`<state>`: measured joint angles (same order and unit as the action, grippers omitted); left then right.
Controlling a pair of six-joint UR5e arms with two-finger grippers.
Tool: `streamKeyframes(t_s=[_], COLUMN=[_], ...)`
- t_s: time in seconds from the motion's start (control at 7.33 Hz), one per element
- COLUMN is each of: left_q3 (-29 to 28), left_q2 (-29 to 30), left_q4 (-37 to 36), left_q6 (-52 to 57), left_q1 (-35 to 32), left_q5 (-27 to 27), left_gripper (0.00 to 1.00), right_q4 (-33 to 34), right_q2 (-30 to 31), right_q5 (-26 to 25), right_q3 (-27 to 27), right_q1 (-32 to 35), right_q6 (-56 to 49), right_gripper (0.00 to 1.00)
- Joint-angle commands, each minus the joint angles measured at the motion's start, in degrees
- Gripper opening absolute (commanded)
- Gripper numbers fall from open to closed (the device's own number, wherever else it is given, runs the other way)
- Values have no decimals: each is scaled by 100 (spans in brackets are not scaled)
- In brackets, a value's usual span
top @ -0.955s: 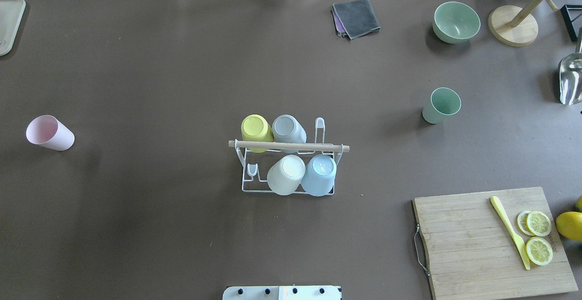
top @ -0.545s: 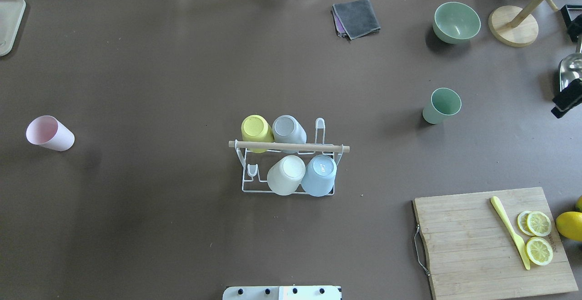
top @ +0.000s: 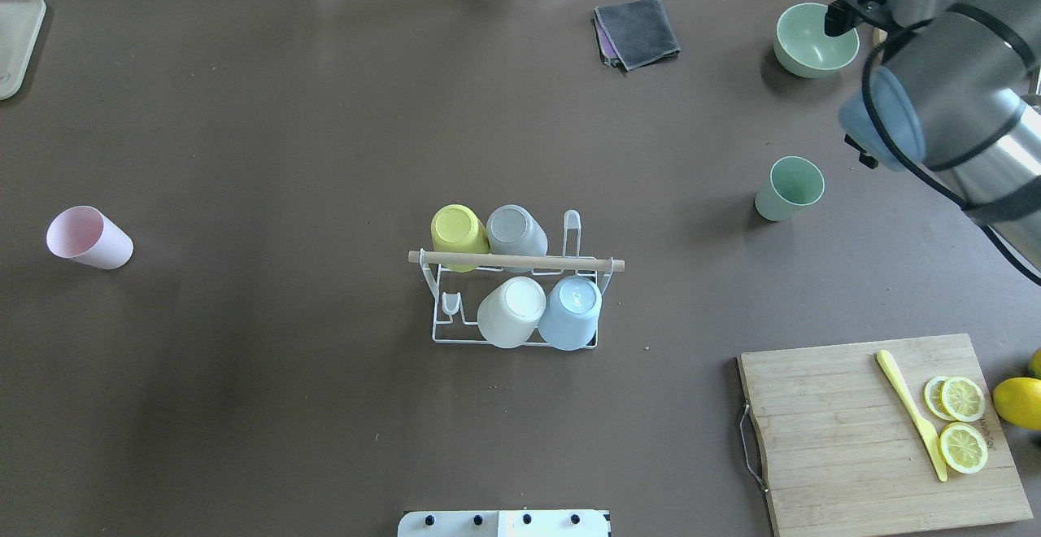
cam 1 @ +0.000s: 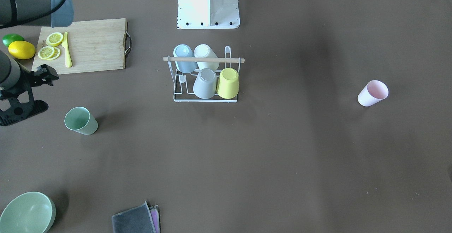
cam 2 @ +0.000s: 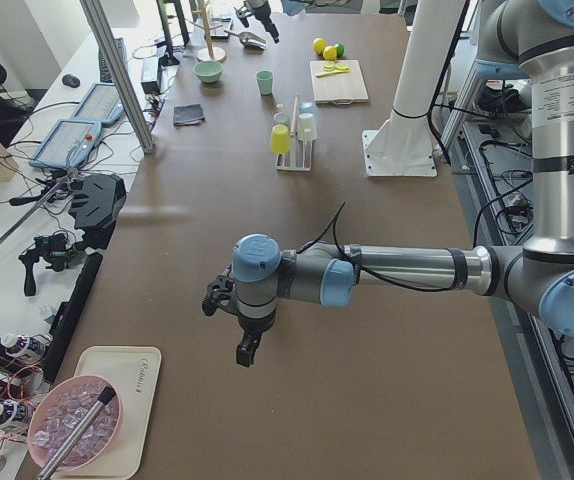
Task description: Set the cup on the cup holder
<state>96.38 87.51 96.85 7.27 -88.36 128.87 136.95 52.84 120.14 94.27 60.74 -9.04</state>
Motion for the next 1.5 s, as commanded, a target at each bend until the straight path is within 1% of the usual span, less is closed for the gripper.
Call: streamKeyframes(t_s=[0.0, 0.14, 0.27, 0.41, 0.55, 0.68, 0.82, 0.95, 1.09, 1.23, 1.36], left_q3=[-555, -1238, -1801, -1955, -1956, -2061, -2279, -2273, -2264, -2264, -2264], left_q2=[806, 1446, 1983, 2250, 2435, 2742, 3023, 3061, 3044, 3044, 3052], left_q4=[62, 27, -165, -619, -1050, -1533, -1790, -1828, -1932, -2073, -2422], left_q6=[-662, -778, -797, -780, -771, -719, -718, -735, -770, -788, -780], left_q1=[265, 615, 810, 1186, 1416, 1575, 1611, 1864, 1936, 1989, 2007], left_q5=[-11, -11, -11, -11, -11, -11, -2, -11, 15, 33, 251], left_gripper=[98, 98, 98, 98, 98, 98, 98, 98, 98, 98, 98], right_q4=[113, 17, -132, -142, -133, -133, -142, -177, -264, -448, -476], right_q2=[-643, -800, -1324, -1616, -1602, -1645, -1750, -1777, -1769, -1786, -1769], right_q5=[-113, -296, -550, -579, -675, -1033, -1402, -1719, -1844, -2036, -2117], right_q3=[-751, -1135, -2078, -2601, -2667, -2894, -3105, -3282, -3336, -3501, -3520], right_q1=[-245, -595, -790, -923, -1098, -1291, -1424, -1555, -1574, -1626, -1723], right_q6=[-98, -63, -141, -342, -562, -886, -1159, -1214, -1414, -1477, -1478], right_gripper=[100, 100, 100, 100, 100, 100, 100, 100, 100, 99, 99])
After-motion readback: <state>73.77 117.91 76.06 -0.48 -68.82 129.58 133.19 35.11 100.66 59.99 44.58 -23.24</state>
